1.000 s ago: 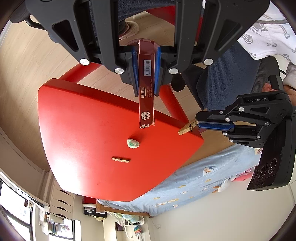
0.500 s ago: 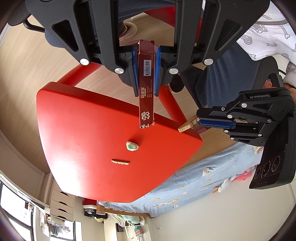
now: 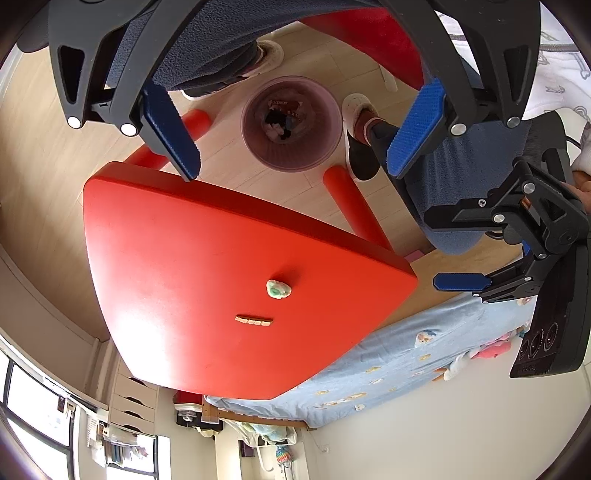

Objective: Collect trash
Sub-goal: 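Open both tools to drop the clothespin and red box into the wastebasket, then move both open tools back over the table toward the sponge and clothespin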

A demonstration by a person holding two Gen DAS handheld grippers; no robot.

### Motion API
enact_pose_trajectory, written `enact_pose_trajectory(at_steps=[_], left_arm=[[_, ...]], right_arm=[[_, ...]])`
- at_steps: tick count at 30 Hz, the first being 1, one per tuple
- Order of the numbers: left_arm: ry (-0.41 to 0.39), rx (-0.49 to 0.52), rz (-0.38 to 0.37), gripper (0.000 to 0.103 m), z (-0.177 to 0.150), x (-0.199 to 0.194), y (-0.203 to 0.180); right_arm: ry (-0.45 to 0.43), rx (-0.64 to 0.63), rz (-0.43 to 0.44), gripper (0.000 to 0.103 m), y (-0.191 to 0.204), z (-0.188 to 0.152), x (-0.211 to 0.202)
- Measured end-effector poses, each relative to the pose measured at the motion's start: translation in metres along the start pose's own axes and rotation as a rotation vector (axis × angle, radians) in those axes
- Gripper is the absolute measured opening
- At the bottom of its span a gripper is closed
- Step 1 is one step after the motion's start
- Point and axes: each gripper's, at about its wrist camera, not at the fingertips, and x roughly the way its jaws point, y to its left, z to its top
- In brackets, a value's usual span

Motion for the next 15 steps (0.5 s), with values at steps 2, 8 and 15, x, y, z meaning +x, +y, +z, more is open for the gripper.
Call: enact_pose_trajectory(at_steps=[2,8,15], left_arm=[[0.0,-0.003,0.0,0.095,-0.0003,-0.0004,0.0],[0.008,-0.017,-0.006,0.095,-0.0001,0.0012,0.0026],[0.02,-0.043,-0.007,0.095,-0.0005,0.0035,0.007]], right_arm=[[-0.004,0.002,0.0,0.1,-0.0001,0.0,-0.0002],[-0.009,0.012,-0.001,0.1,-0.0017,-0.0004,-0.0015],[0.002,0.018,0.012,0.1,-0.0025,0.0001,0.0001]])
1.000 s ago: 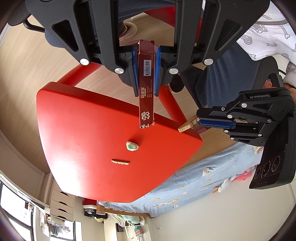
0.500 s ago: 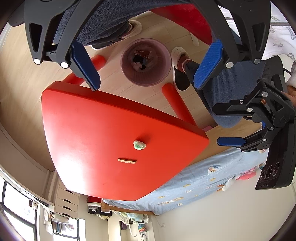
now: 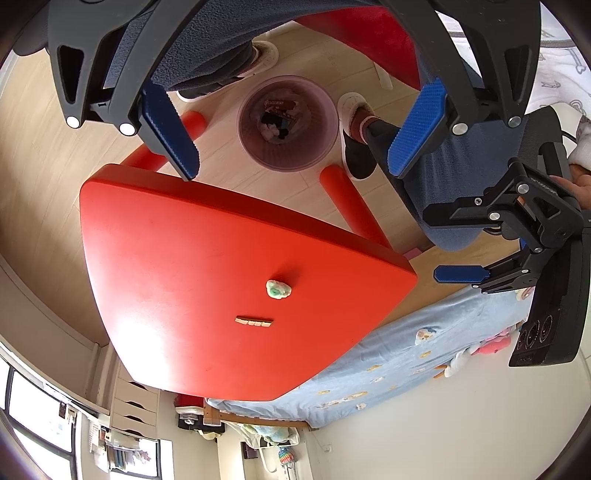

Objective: Collect trash
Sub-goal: 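Move both open tools back over the table toward the sponge and clothespin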

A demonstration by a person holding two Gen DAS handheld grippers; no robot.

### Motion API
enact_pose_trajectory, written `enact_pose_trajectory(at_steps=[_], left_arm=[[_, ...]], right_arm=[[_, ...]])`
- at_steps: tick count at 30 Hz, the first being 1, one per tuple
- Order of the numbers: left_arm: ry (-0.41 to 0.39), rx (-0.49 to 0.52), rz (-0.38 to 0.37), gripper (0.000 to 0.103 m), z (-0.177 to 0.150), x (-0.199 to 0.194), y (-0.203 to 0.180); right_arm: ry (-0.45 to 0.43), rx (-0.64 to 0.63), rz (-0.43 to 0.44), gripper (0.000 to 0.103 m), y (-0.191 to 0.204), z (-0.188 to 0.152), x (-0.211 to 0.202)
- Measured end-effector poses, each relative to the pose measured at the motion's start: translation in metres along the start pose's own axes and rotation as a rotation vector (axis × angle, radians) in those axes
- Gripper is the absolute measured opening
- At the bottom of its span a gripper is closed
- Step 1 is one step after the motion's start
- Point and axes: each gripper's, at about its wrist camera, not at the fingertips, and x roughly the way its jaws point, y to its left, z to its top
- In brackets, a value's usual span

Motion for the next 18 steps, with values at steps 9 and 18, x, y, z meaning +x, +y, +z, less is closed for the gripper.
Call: enact_pose_trajectory(at_steps=[9,18], left_arm=[[-0.009,-0.007,-0.01,0.095,0.002,-0.001,0.004],[-0.013,-0.001,-0.003,0.095,0.019,0.001,0.02]], right_arm=[[0.009,-0.004,0.011,0.1,0.0,0.003,0.004],[0.003,-0.045,0.014,0.1,-0.002,0.021,0.007]])
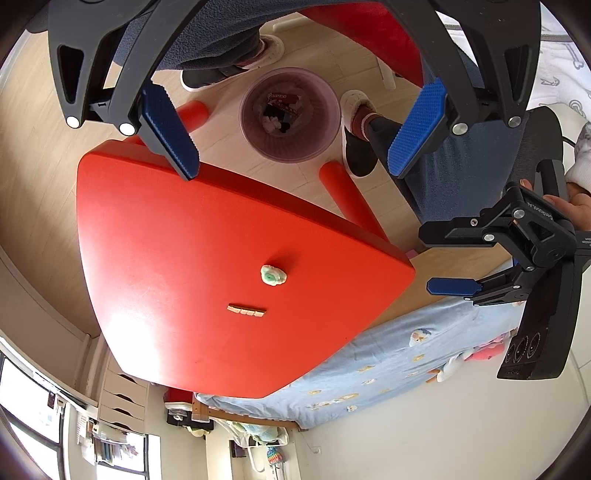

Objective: Collect trash
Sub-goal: 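Move both open tools back over the table toward the sponge and clothespin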

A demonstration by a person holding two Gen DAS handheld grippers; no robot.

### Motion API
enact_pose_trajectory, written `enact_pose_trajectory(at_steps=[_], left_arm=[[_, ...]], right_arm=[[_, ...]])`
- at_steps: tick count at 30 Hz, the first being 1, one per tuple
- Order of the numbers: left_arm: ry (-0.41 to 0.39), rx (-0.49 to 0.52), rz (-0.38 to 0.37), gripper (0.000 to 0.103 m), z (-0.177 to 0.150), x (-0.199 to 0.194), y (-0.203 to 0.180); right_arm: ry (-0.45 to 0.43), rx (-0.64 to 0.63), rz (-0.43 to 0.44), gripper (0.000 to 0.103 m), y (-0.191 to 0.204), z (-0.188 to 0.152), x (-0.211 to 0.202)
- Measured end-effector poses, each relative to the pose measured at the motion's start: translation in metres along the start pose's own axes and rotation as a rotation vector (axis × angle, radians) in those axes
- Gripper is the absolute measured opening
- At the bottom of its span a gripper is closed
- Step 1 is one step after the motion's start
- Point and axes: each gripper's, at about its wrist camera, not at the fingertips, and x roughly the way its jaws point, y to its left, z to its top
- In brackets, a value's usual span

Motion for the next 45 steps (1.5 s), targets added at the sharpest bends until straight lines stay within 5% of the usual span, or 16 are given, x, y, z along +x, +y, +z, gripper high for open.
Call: enact_pose_trajectory(at_steps=[23,30,45], left_arm=[[0.079,0.212,0.001,0.095,0.098,0.061,0.05],[0.121,0.29,-0.08,0.095,0.122,0.09,0.052],[0.212,0.483,-0.126,0.095,0.141,0.152,0.047]], right_arm=[[0.057,-0.222,0.037,0.1,-0.017,0.085,0.05],[0.089,-0.294,0.071,0.1,-0.016,0.097,0.077],[0.143,-0.355,0.121,0.1,-0.017,0.098,0.131]])
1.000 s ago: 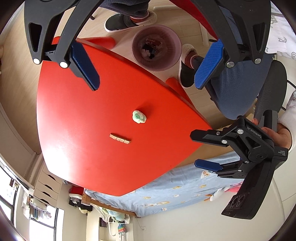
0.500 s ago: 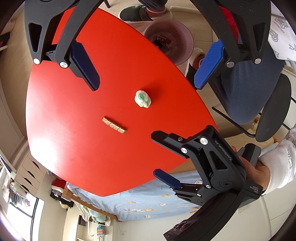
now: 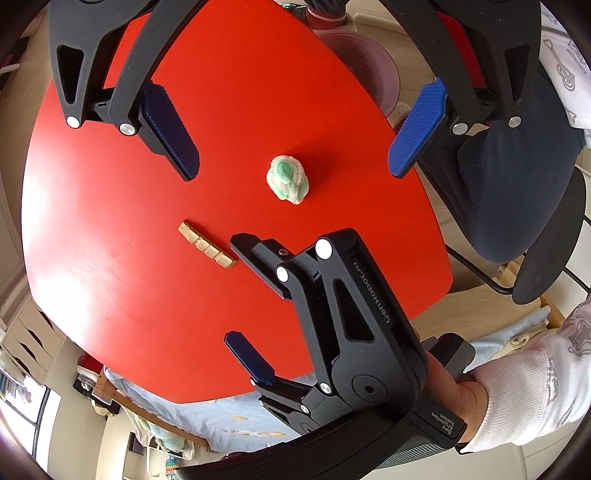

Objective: Collect trash
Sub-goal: 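Move both open tools back over the table toward the sponge and clothespin, then grasp the last clothespin with the left tool while the right tool grasps the green sponge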

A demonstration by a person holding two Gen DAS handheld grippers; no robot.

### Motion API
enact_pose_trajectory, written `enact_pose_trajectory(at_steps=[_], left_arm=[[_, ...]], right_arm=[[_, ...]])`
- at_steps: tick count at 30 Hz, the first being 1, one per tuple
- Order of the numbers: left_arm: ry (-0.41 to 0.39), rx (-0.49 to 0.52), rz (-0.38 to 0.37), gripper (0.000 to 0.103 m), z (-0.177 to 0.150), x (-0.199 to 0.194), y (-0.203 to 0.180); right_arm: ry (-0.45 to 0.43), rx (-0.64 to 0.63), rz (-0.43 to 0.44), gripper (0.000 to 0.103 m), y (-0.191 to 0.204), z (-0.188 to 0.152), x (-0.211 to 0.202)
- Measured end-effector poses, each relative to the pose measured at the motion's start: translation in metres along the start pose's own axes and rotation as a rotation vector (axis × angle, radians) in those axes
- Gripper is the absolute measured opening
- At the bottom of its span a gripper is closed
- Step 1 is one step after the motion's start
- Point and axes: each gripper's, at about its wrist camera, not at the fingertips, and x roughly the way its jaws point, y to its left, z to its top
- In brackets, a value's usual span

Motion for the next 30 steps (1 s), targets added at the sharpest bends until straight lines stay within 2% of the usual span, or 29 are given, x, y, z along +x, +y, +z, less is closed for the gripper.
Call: enact_pose_trajectory(at_steps=[7,10,12,18,20,23,25,26,28,30], left_arm=[[0.011,0.036,-0.029,0.092,0.0,0.016,-0.001],[0.019,0.042,-0.039,0.077,-0.001,0.021,-0.001],[0.017,0.054,-0.041,0.074,-0.002,0.023,-0.002],[0.002,0.048,-0.04,0.047,-0.005,0.022,-0.004],[0.003,0.049,-0.043,0.034,-0.005,0.02,-0.004],[0.008,0.047,-0.038,0.023,-0.005,0.019,-0.004],[0.01,0.037,-0.035,0.016,-0.006,0.018,-0.002],[0.01,0.034,-0.035,0.014,-0.007,0.018,0.0],[0.012,0.031,-0.036,0.012,-0.008,0.018,0.001],[0.015,0.029,-0.037,0.012,-0.008,0.018,0.001]], right_arm=[[-0.006,-0.001,0.009,0.098,-0.003,0.001,0.013],[-0.002,-0.004,0.004,0.089,-0.005,0.001,0.017],[0.003,-0.008,-0.004,0.085,-0.007,0.001,0.021],[0.014,-0.024,-0.018,0.073,-0.008,0.004,0.029],[0.017,-0.024,-0.018,0.067,-0.008,0.005,0.031],[0.027,-0.034,-0.025,0.057,-0.007,0.006,0.033],[0.034,-0.038,-0.029,0.045,-0.006,0.005,0.034],[0.039,-0.039,-0.031,0.041,-0.006,0.004,0.035],[0.043,-0.042,-0.029,0.026,-0.005,0.003,0.035],[0.042,-0.04,-0.034,0.021,-0.005,0.003,0.035]])
